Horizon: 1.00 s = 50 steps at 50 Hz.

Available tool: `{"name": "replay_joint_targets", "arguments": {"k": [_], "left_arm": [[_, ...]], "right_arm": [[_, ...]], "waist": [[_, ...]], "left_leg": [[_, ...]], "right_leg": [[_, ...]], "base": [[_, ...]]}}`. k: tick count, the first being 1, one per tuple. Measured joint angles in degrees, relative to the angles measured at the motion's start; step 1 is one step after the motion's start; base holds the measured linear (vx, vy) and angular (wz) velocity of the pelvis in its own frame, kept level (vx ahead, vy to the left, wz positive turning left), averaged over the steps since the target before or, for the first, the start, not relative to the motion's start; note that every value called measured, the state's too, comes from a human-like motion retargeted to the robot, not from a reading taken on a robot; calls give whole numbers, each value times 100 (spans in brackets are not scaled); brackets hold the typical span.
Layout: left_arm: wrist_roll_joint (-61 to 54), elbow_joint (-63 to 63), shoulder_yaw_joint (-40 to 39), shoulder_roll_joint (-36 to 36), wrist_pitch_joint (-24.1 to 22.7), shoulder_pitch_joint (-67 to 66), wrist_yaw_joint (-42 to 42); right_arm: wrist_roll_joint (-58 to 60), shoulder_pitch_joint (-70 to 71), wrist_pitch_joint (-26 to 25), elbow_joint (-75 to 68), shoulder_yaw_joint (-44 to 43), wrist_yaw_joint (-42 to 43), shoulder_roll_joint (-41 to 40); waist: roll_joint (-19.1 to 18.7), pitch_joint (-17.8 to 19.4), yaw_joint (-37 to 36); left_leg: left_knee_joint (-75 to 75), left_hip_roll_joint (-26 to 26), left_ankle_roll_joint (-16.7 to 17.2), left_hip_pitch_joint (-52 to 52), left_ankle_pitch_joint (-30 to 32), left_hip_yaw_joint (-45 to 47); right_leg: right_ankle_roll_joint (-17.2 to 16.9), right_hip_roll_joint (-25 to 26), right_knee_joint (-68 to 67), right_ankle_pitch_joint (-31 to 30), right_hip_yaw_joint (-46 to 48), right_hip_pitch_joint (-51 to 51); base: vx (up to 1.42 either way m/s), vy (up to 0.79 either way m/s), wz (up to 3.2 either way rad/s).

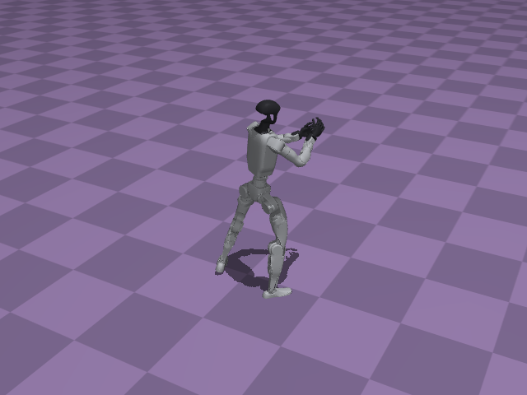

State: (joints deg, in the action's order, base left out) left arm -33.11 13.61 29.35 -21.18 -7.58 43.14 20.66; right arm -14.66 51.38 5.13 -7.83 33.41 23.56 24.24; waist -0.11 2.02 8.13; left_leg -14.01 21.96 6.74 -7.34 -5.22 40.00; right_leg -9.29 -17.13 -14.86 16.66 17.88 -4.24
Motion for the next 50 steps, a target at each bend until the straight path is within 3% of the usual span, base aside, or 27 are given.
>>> {"name": "replay_joint_targets", "arguments": {"k": [8,12,17,21,25,30,35,38,42,50], "left_arm": [[1522,222,137,683,-29,-1191,178],[2349,867,384,826,142,-1815,-421],[876,1783,324,920,567,-2402,-946],[608,2059,204,412,484,-2561,-767],[-151,2003,44,-34,372,-2509,-812],[-1226,2103,-119,-228,105,-2036,-959],[-486,2737,-322,-277,143,-1166,-587],[425,3321,-488,-296,279,-872,-231],[1337,4151,-775,-320,532,-869,-165],[1500,5567,-1021,-253,761,-1705,-811]], "right_arm": [[1149,-1861,52,61,-887,192,-604],[626,-2805,39,-734,-1124,29,-971],[-414,-3384,-378,-2071,-1026,44,-1422],[-168,-3447,-515,-2478,-711,26,-1614],[-239,-3179,-547,-2462,-424,-141,-1773],[-196,-2255,-571,-2407,-18,-211,-1741],[-129,-1051,-550,-2966,10,-420,-1665],[-190,-824,-463,-3361,-333,-458,-1685],[53,-1138,-391,-3679,-593,-412,-1673],[706,-2930,-596,-4368,-331,-953,-1593]], "waist": [[30,68,-290],[27,182,-657],[205,676,-1377],[496,1118,-2058],[734,1327,-2710],[751,1289,-3338],[834,1196,-3847],[908,1110,-3944],[981,1033,-3953],[1035,846,-3626]], "left_leg": [[-197,-55,-94,194,-282,-142],[-117,-158,-221,421,-536,-331],[-91,-354,-290,789,-681,-786],[9,-597,-241,1044,-664,-1046],[103,-783,-102,1396,-632,-1438],[400,-909,327,1632,-604,-2155],[1030,-1203,-28,1543,-389,-2683],[1143,-1374,-123,1522,-348,-3095],[1177,-1593,-215,1409,-397,-3471],[980,-1806,-93,1216,-596,-3678]], "right_leg": [[-144,-176,162,-95,289,180],[-53,-307,235,-184,690,298],[282,-491,314,-411,1099,372],[263,-679,405,-727,1392,367],[208,-851,293,-1005,1738,300],[210,-923,-25,-1347,2186,451],[481,-1087,-569,-1432,2355,566],[442,-902,-853,-1132,1594,493],[301,-476,-995,-756,582,379],[608,-184,-955,-81,705,346]], "base": [[3,10,31],[-2,22,88],[-5,26,76],[-7,25,62],[-4,26,88],[3,24,125],[10,18,125],[14,13,134],[15,11,98],[12,9,22]]}}
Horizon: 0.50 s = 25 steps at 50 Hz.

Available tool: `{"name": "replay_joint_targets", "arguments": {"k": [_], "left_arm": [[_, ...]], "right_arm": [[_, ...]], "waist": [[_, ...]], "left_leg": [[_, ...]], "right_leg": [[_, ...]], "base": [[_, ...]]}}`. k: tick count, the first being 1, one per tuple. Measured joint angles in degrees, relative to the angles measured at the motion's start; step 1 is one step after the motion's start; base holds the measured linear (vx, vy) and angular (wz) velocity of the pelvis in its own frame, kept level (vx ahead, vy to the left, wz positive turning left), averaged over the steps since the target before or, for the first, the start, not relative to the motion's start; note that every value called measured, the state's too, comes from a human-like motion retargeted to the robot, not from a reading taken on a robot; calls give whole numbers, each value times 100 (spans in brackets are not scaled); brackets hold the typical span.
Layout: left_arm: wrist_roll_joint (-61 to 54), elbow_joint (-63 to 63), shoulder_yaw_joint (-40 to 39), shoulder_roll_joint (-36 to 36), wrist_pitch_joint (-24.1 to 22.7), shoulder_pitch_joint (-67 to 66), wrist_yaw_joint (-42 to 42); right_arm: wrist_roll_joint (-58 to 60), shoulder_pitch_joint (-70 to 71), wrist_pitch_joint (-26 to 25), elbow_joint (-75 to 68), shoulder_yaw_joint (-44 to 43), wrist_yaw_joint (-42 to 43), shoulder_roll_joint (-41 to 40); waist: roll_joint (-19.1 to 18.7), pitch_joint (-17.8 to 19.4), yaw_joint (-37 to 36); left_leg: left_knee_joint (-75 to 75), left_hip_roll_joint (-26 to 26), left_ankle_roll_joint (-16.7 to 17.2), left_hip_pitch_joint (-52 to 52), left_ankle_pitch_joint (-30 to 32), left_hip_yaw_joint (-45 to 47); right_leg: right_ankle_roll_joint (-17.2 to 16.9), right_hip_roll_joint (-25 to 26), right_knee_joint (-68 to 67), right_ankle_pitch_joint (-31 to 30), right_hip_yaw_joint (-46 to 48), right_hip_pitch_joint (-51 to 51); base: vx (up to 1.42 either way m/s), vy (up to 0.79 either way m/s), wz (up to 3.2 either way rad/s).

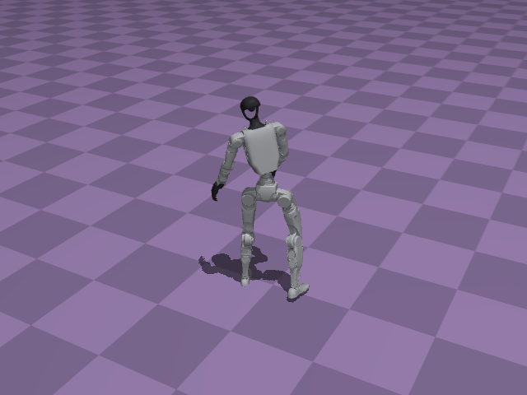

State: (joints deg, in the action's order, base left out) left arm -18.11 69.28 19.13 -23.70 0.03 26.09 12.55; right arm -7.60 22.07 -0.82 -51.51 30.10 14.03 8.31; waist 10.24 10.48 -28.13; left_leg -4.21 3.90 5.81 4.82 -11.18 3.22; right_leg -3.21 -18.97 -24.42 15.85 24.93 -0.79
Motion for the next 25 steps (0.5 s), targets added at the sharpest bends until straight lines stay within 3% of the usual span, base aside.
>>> {"name": "replay_joint_targets", "arguments": {"k": [2,5,10,18,22,25], "left_arm": [[164,280,-31,86,-22,-300,-254],[358,564,-188,254,-30,-821,-615],[-623,767,-695,780,-40,-1542,-1106],[-1858,-404,-810,1141,-258,-2549,-920],[-2281,-385,-858,1015,-217,-2397,-732],[-1980,-117,-753,786,-193,-2052,-476]], "right_arm": [[189,-538,-6,-251,29,-68,55],[-74,-1177,-59,-991,-205,-381,-6],[-934,-1693,-380,-2282,-1215,-1045,31],[-2193,-2418,-255,-1390,-1975,-1315,511],[-2475,-2287,-221,-1035,-1957,-995,658],[-2758,-1899,-187,-1222,-1971,-592,621]], "waist": [[-66,-79,77],[-49,-198,254],[-67,-251,551],[-255,-92,1098],[-384,142,1366],[-446,310,1547]], "left_leg": [[-114,73,278,-50,-121,77],[-332,72,398,-18,-234,348],[-761,98,621,35,-378,940],[-1089,266,119,-120,-590,2012],[-1072,303,-229,-188,-647,2288],[-1053,322,-334,-177,-634,2416]], "right_leg": [[132,28,21,137,222,58],[185,-63,224,216,580,157],[-14,-145,751,92,522,198],[-284,-31,1085,-62,-539,-157],[-363,25,1113,-113,-815,-301],[-408,58,1105,-186,-968,-429]], "base": [[9,8,-57],[7,4,-90],[2,-2,-118],[-3,-7,-115],[-10,-7,-59],[-12,-5,-34]]}}
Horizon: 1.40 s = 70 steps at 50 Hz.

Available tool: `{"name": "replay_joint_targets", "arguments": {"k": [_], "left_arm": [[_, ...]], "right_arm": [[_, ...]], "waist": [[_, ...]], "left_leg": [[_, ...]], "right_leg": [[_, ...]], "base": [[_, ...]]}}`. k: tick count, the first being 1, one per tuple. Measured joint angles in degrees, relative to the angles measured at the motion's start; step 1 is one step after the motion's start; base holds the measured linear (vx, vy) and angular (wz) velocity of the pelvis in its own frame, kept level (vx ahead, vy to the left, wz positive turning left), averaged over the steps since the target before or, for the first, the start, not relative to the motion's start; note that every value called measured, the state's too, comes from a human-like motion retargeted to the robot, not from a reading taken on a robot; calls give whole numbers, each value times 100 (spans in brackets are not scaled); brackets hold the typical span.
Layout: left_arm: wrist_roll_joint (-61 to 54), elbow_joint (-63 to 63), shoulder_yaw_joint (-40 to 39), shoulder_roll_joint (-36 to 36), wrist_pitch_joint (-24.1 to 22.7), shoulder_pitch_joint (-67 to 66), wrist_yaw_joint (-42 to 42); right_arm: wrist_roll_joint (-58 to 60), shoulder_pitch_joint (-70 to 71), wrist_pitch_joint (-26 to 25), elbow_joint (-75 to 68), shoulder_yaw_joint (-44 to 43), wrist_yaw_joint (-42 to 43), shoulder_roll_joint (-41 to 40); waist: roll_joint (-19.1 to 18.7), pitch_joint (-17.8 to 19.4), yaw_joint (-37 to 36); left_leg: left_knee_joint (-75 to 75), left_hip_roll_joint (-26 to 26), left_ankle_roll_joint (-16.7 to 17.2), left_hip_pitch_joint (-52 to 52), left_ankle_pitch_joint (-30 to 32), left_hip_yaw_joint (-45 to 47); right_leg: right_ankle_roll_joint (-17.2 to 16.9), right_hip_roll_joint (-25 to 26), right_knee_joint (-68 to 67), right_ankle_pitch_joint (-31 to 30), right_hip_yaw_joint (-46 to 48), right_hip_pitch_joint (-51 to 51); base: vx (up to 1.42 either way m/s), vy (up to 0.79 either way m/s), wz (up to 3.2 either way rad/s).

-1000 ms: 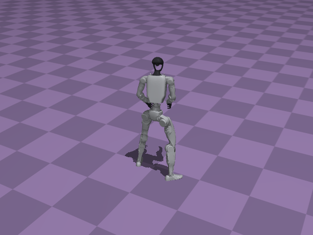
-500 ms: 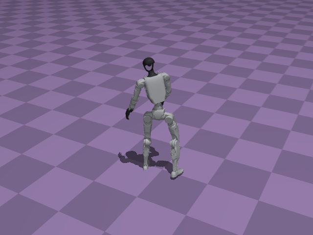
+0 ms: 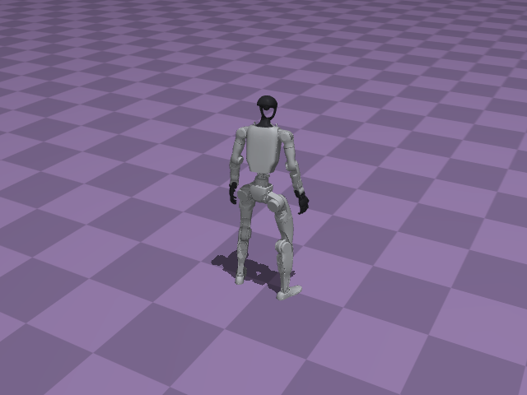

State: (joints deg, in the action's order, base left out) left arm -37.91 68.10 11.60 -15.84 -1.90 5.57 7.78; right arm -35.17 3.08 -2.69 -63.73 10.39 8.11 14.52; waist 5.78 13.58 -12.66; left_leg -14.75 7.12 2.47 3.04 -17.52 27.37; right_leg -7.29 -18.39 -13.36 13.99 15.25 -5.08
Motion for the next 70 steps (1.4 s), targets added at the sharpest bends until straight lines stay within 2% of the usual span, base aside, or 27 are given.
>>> {"name": "replay_joint_targets", "arguments": {"k": [3,7,11,15,18,20,23,28,33,35,42,45,48,51,53,60,62,63,65,68,70], "left_arm": [[1096,293,394,-299,24,420,391],[2048,319,880,-494,32,852,557],[1865,-111,1024,-469,-96,890,320],[2075,-400,1034,-384,-132,849,-62],[2397,-520,962,-383,-31,941,-626],[2479,-656,944,-475,-2,1064,-709],[2166,-1078,884,-769,-40,1354,-496],[901,-2109,925,-1368,-160,2114,-81],[-266,-3057,1072,-1552,-406,3231,478],[-684,-3379,1191,-1485,-668,3784,690],[-1601,-4601,1242,-1169,-1315,5024,706],[-1801,-5101,1198,-1093,-1744,5410,958],[-1854,-5580,1104,-1037,-2128,5715,1459],[-1857,-6030,824,-948,-2660,5941,2151],[-1565,-6322,516,-955,-2715,6018,2637],[-646,-7393,-492,-1188,-3186,6043,3355],[-324,-7572,-690,-1262,-3203,5976,3493],[-145,-7647,-785,-1306,-3193,5934,3577],[771,-7546,-980,-1583,-2722,5818,3787],[954,-7954,-1161,-1510,-2839,5628,4045],[1423,-8019,-1335,-1616,-2707,5470,4244]], "right_arm": [[-204,336,167,-218,120,412,-152],[643,486,144,-151,435,461,-282],[985,441,98,53,598,311,-452],[2174,414,34,217,825,525,-492],[2139,475,-44,268,662,470,-503],[2325,594,-122,337,686,615,-469],[2435,902,-61,730,796,929,-383],[2194,1896,92,1719,1045,1159,-201],[2210,3340,231,2751,1418,1425,70],[2514,4010,302,3125,1631,1004,259],[3263,6690,272,4047,2942,759,738],[3621,7879,273,4274,3422,780,769],[4138,8934,201,4399,3809,1101,708],[4393,9811,121,4444,4076,1391,575],[4321,10319,70,4483,4234,1547,500],[4735,11665,159,4659,4564,1470,-45],[4927,11823,228,4767,4560,1467,-121],[5040,11869,261,4836,4560,1493,-132],[5322,11939,277,5029,4603,1473,-75],[5558,11960,323,5301,4668,1676,-16],[5804,11988,382,5495,4702,1664,99]], "waist": [[-63,127,142],[-211,261,239],[-336,376,269],[-306,390,393],[-247,365,420],[-142,297,414],[68,158,244],[395,-111,-149],[652,-360,-640],[707,-380,-817],[995,-673,-1360],[1066,-734,-1591],[1188,-733,-1874],[1249,-702,-2156],[1278,-695,-2324],[1425,-530,-2653],[1471,-502,-2796],[1491,-493,-2878],[1528,-465,-3027],[1582,-372,-3228],[1582,-310,-3332]], "left_leg": [[93,9,-14,24,43,69],[272,25,131,15,128,216],[520,13,336,-180,166,549],[517,-23,426,-286,150,777],[408,12,445,-384,116,855],[231,28,430,-354,77,819],[-20,57,363,-251,34,745],[-320,131,306,-23,-8,404],[-213,164,314,116,3,-152],[-182,195,321,163,-17,-480],[347,237,618,202,162,-1369],[548,271,687,207,266,-1720],[729,227,431,242,379,-2040],[853,230,350,274,470,-2388],[924,223,345,292,544,-2631],[1156,174,445,421,740,-3486],[1201,168,432,480,784,-3681],[1228,177,414,505,805,-3764],[1276,178,401,557,849,-3922],[1371,116,393,609,927,-4133],[1417,97,392,633,972,-4236]], "right_leg": [[-22,45,66,-87,-74,-88],[-111,127,222,-187,-186,-188],[-179,204,447,-150,-384,-213],[-291,169,688,-205,-423,-135],[-270,173,707,-245,-506,-58],[-296,122,678,-223,-477,-9],[-343,58,631,-211,-419,12],[-305,24,527,-135,-72,138],[-219,64,331,-66,517,305],[-129,96,198,-44,842,416],[31,119,-450,-227,1645,503],[137,139,-700,-366,1903,559],[149,84,-982,-561,2000,557],[81,97,-1253,-787,1794,522],[-67,141,-1401,-965,1455,484],[-732,717,-1443,-1372,-900,433],[-633,639,-1501,-1504,-931,487],[-478,512,-1562,-1583,-727,515],[-203,226,-1685,-1794,-276,577],[-312,251,-1575,-2126,-566,634],[-362,350,-1551,-2181,-858,631]], "base": [[-13,-2,-18],[-11,2,-31],[-7,4,-74],[-3,1,-52],[2,-2,-29],[0,0,0],[1,-1,8],[3,-3,60],[5,0,97],[7,1,124],[10,2,114],[13,2,108],[14,1,105],[14,0,104],[14,-1,106],[11,-3,109],[8,-5,91],[7,-6,79],[5,-6,74],[1,-8,69],[-3,-10,53]]}}
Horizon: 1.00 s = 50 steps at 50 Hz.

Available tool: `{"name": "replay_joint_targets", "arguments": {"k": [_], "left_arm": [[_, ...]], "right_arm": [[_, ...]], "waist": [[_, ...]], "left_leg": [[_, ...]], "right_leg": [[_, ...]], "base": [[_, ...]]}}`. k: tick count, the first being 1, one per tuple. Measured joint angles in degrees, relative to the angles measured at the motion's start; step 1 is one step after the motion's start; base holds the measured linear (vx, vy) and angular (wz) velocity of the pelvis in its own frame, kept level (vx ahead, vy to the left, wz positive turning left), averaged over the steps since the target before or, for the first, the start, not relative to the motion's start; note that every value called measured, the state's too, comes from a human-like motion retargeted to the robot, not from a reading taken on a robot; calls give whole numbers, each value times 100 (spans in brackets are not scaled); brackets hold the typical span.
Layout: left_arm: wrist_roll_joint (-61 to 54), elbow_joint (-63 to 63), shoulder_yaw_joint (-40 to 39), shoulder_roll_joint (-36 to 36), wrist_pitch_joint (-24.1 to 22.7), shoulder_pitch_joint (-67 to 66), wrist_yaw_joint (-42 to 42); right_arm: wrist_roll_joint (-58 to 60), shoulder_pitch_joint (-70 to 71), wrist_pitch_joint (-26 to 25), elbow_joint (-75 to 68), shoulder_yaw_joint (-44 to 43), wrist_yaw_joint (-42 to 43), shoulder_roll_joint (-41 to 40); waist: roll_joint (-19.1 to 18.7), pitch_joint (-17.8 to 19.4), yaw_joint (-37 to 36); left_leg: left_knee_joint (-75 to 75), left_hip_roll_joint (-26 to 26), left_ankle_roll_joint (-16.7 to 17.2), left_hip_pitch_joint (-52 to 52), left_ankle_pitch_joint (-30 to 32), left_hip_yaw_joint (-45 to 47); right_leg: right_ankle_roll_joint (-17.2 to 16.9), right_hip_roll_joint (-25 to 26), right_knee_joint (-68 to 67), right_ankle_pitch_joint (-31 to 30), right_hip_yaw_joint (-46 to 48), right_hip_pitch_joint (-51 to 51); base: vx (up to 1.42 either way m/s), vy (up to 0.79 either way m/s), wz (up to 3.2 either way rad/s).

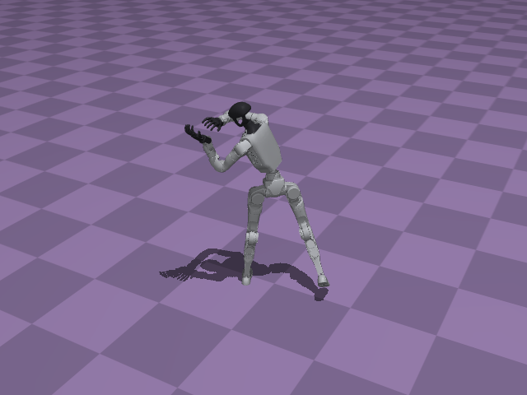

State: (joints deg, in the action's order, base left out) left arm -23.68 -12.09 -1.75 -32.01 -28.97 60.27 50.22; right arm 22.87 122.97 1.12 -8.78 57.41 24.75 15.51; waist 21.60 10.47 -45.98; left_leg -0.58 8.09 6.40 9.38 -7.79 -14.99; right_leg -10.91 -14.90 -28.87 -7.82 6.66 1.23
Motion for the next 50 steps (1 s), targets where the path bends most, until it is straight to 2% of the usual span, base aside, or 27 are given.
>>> {"name": "replay_joint_targets", "arguments": {"k": [5,10,13,17,21,23,26,28,30,32,35,36,37,38,39,42,45,47,48,50], "left_arm": [[533,-160,-459,-55,205,-311,262],[-225,88,-312,422,52,-400,-151],[-832,467,-98,775,-247,-337,-392],[-1444,1131,-34,1186,-402,-158,-522],[-2061,1794,74,1651,-511,142,-474],[-2235,2272,126,2013,-416,483,-440],[-2110,3170,222,2166,148,931,-385],[-2213,3942,510,2255,811,1185,-634],[-3072,4676,1062,2078,1025,1636,-1005],[-3048,5610,1817,2329,1407,2004,-1218],[-3933,6491,2571,2616,1949,2606,-1996],[-3445,6770,2986,2471,2171,2712,-2015],[-3497,6875,3248,2425,2233,2806,-2034],[-4631,6629,3202,2577,1975,2876,-2053],[-5089,6559,3281,2660,1882,2956,-2126],[-5409,6731,3522,2805,1957,3168,-2476],[-5707,7103,3484,3010,2256,3384,-2891],[-4018,7541,3873,2981,2843,3526,-3864],[-3250,7789,4019,2959,2843,3668,-3725],[-1121,7874,4631,2983,3146,3818,-3877]], "right_arm": [[97,-72,78,339,327,-214,334],[-304,-411,-12,77,696,-283,556],[-541,-594,-80,-344,773,-405,421],[-691,-786,-231,-841,846,-782,219],[-619,-1058,-484,-1216,794,-1076,95],[-404,-1315,-701,-1389,558,-1292,169],[-296,-1970,-960,-1917,89,-1300,173],[-528,-2462,-1167,-2343,-258,-1244,259],[-855,-2675,-1440,-2859,-723,-972,84],[-1180,-3003,-1465,-3088,-1027,-850,452],[-1592,-3152,-1513,-3210,-1211,-942,1020],[-1752,-3186,-1443,-3182,-1252,-867,1116],[-1922,-3207,-1414,-3159,-1312,-781,1207],[-2113,-3197,-1464,-3147,-1407,-676,1284],[-2220,-3212,-1460,-3088,-1484,-638,1406],[-2292,-3380,-1397,-2832,-1843,-725,1728],[-2293,-3625,-1381,-2657,-2447,-760,1825],[-2083,-3811,-1272,-2478,-2636,-1032,2093],[-2020,-3836,-1217,-2401,-2705,-1008,2184],[-1917,-3909,-1171,-2276,-2772,-1040,2387]], "waist": [[-121,87,-44],[-221,65,-108],[-289,-5,-32],[-466,-183,248],[-738,-339,644],[-890,-366,893],[-1113,-438,1921],[-1293,-513,2820],[-1317,-419,3969],[-1429,-455,4877],[-1624,-326,6190],[-1719,-322,6642],[-1811,-295,7050],[-1899,-224,7371],[-1999,-170,7645],[-2276,-102,8293],[-2425,-95,8610],[-2598,-174,8672],[-2663,-157,8720],[-2829,-175,8760]], "left_leg": [[81,27,1,20,138,-164],[35,20,-11,101,187,-9],[-25,67,77,94,191,339],[-146,304,218,-13,189,1080],[-476,690,291,-196,114,2209],[-792,866,266,-326,47,2867],[-1491,1139,100,-545,60,3745],[-2013,1399,19,-669,193,4088],[-2451,1677,-21,-855,452,4364],[-2798,1866,-79,-997,643,4554],[-3116,2046,-359,-1317,788,4899],[-3217,2089,-436,-1402,820,4951],[-3312,2125,-496,-1483,867,4987],[-3393,2145,-521,-1552,944,4990],[-3443,2140,-500,-1614,1045,4939],[-3460,1990,-341,-1789,1412,4546],[-3343,1562,-242,-1938,1768,3827],[-3260,1220,-93,-1956,2014,3257],[-3234,1067,-47,-1965,2129,3018],[-3168,822,88,-1975,2388,2626]], "right_leg": [[120,202,-54,216,-396,34],[211,99,97,792,-303,120],[208,-61,216,1266,-139,116],[358,-400,192,1972,751,-42],[769,-824,40,2536,2233,-306],[897,-875,25,2710,2217,-524],[872,-730,-149,2746,1075,-973],[790,-548,-251,2635,618,-1141],[750,-303,-212,2535,310,-1184],[596,-81,5,2459,-22,-1124],[407,239,370,2354,-534,-1053],[348,354,472,2322,-696,-1059],[288,470,587,2285,-869,-1064],[222,589,727,2235,-1065,-1071],[166,703,885,2183,-1275,-1067],[64,1015,1414,2018,-1955,-1013],[-10,1198,1982,1786,-2667,-932],[-70,1256,2387,1611,-3099,-885],[-83,1264,2567,1537,-3279,-856],[-72,1273,2874,1402,-3589,-825]], "base": [[-8,-12,35],[-16,-15,-22],[-22,-17,-96],[-28,-23,-165],[-32,-30,-254],[-30,-35,-292],[-23,-35,-258],[-13,-33,-228],[-7,-33,-229],[0,-27,-206],[5,-21,-219],[9,-17,-242],[11,-16,-255],[13,-15,-259],[15,-13,-260],[18,-11,-258],[17,-6,-253],[16,-2,-223],[16,0,-191],[15,1,-159]]}}
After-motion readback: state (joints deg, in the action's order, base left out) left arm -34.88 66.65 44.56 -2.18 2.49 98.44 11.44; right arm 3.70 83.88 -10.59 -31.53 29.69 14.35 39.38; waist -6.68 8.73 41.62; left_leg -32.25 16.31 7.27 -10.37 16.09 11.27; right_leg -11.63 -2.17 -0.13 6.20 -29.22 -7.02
